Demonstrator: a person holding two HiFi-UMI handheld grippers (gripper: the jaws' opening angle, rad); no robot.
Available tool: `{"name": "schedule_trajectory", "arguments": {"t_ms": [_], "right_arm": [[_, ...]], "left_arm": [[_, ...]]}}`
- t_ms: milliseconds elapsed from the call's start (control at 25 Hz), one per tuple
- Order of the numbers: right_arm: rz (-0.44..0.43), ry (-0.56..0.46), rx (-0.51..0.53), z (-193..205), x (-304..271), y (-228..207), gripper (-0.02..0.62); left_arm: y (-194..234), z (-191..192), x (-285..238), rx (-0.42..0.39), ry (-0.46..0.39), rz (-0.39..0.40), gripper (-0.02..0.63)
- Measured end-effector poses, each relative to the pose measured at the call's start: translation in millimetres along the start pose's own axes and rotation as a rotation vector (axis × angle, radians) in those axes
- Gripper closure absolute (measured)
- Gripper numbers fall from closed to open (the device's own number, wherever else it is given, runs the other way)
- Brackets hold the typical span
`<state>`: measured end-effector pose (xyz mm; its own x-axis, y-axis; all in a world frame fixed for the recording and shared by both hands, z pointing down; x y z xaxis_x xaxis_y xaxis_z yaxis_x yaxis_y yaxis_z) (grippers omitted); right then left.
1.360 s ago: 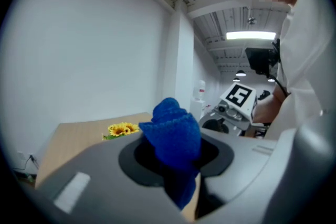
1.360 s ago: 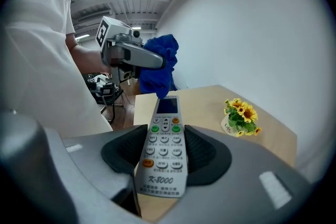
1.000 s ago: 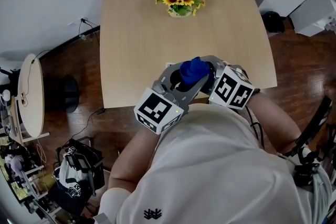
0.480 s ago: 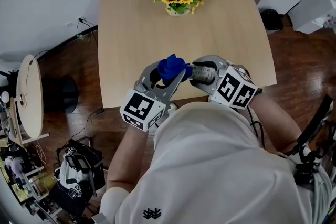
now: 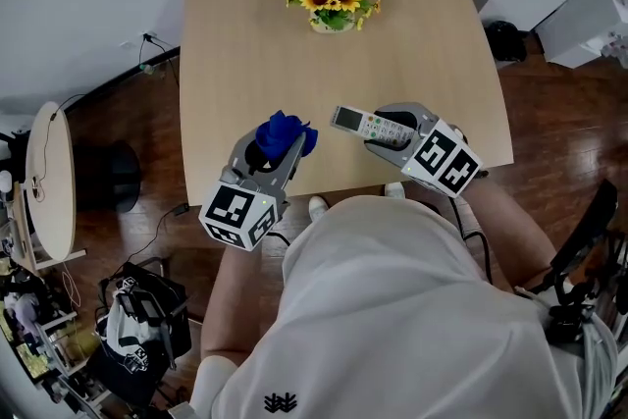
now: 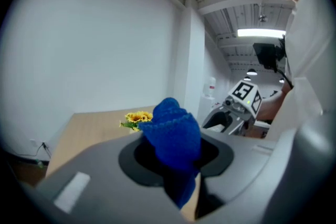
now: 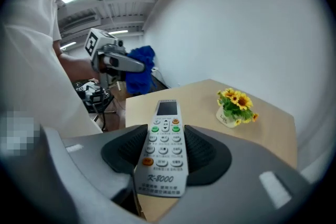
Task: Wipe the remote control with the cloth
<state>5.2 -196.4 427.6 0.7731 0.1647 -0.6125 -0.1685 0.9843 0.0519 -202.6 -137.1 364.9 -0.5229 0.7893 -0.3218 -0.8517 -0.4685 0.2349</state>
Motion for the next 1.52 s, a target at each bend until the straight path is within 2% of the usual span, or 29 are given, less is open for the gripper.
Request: {"name": "schedule_trajectory", "arguments": {"t_ms": [120,320,440,520,600,920,1160,1360,1520], "right_arm": [[0.109,0.034,-0.149,46,-15,-24,0.376],[0.352,0.123,-0.408,129,-41,-63,0.376],[0.480,0.185,-0.502,169,-46,-78,0.376],[0.531,0.217,-0.552,188,-49,-86,0.376],[0.554,0.244,-0.598,201,-52,-91,0.376],[0.607,0.298,-0.656,216,-73,-82,0.376],[0.634,0.300,-0.670,216,-77,-74,0.376],[0.650,0.288,-0.642,213,-76,-81,0.373],[0.636,0.297,-0.659,221,-74,-84,0.320]], "left_arm": [[1,3,14,0.020,-0.013,-0.016,0.462],[4,4,35,0.045,0.006,-0.050,0.462],[8,6,46,0.052,0.017,-0.066,0.462],[9,7,51,0.056,0.029,-0.070,0.462],[12,6,55,0.059,0.039,-0.074,0.462],[25,11,81,0.067,0.051,-0.101,0.462],[30,16,98,0.069,0.041,-0.102,0.462],[33,14,97,0.068,0.038,-0.101,0.462],[35,15,94,0.073,0.038,-0.079,0.462]]}}
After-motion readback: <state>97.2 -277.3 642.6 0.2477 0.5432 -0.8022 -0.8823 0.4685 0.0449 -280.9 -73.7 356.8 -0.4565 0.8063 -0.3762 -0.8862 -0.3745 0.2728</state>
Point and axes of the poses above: the fingertips, and each gripper's own axes: x backward along the fingers, y to its left, z out of its underside, the point moved 8 cm from there along x, backward along the fingers, and after that the axes turned 7 degrees about x, right-handed, at the moved point
